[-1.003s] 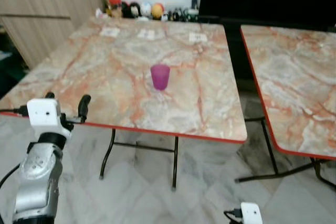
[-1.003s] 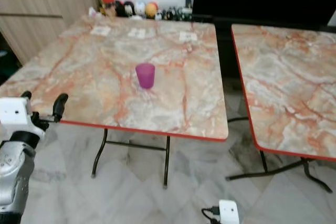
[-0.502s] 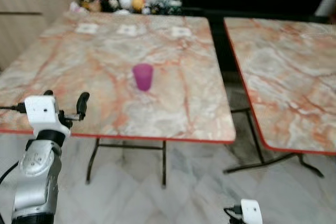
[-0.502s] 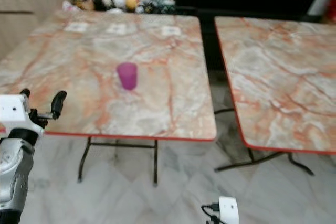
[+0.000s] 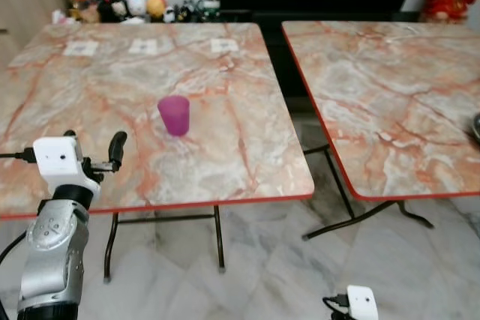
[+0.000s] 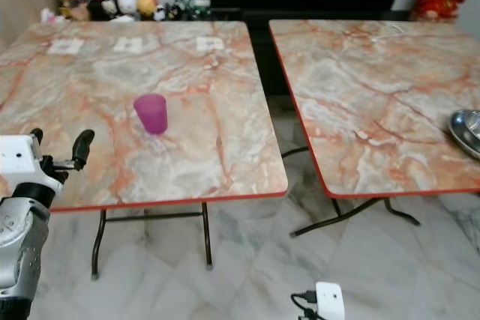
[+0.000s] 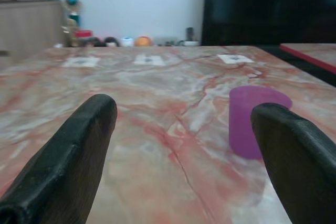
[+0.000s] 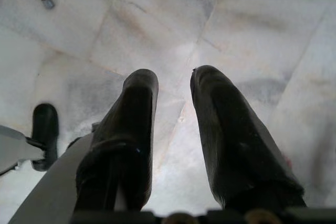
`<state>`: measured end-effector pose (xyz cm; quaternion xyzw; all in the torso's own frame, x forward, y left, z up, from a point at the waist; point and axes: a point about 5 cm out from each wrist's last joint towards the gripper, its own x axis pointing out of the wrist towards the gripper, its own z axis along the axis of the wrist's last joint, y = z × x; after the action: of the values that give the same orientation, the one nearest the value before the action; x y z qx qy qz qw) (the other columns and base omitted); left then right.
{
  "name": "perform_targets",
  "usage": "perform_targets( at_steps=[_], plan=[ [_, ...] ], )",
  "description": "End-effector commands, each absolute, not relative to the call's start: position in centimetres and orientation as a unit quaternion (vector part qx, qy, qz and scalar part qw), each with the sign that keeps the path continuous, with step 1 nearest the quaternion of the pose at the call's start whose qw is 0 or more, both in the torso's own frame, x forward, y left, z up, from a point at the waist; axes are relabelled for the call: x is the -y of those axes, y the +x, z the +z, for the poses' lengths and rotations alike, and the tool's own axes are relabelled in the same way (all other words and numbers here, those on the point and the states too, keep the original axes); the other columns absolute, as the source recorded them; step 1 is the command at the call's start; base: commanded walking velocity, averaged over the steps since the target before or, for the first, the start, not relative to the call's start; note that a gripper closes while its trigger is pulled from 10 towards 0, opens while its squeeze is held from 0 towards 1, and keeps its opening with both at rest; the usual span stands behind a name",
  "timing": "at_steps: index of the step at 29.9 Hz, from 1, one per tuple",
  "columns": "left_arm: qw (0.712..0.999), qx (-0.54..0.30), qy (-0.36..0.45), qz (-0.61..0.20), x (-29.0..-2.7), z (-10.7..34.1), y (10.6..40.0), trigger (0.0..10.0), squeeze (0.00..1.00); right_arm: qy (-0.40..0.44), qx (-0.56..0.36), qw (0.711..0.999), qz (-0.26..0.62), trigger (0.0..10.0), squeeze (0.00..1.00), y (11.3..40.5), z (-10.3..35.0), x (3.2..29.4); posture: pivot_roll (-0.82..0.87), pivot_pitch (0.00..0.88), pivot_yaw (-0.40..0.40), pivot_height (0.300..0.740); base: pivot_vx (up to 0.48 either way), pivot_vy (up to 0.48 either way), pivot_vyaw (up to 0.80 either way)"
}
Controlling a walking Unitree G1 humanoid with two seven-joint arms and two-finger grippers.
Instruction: Setting the table
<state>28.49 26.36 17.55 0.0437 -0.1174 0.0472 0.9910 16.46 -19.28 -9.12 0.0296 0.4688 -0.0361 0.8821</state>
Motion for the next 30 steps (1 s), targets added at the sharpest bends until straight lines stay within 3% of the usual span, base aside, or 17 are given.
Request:
perform_targets(
  at_steps=[1, 13, 30],
  plan=[
    [0.991, 0.120, 0.046, 0.046, -26.28, 17.80, 28.60, 10.0, 0.00, 0.033, -0.475, 0.879, -0.038, 10.0, 0.00, 16.12, -9.28, 19.23, 0.17, 0.043, -0.058, 0.740, 0.000, 0.000, -0.75],
    [0.990, 0.128, 0.045, 0.044, -26.21, 18.19, 28.67, 10.0, 0.00, 0.036, -0.473, 0.879, -0.036, 10.0, 0.00, 16.13, -9.27, 19.18, 0.18, 0.044, -0.058, 0.740, 0.000, 0.000, -0.72],
    [0.989, 0.132, 0.045, 0.047, -25.84, 18.59, 29.01, 10.0, 0.00, 0.042, -0.467, 0.883, -0.034, 10.0, 0.00, 16.26, -9.20, 19.09, 0.18, 0.041, -0.056, 0.740, 0.000, 0.000, 0.00]
  ],
)
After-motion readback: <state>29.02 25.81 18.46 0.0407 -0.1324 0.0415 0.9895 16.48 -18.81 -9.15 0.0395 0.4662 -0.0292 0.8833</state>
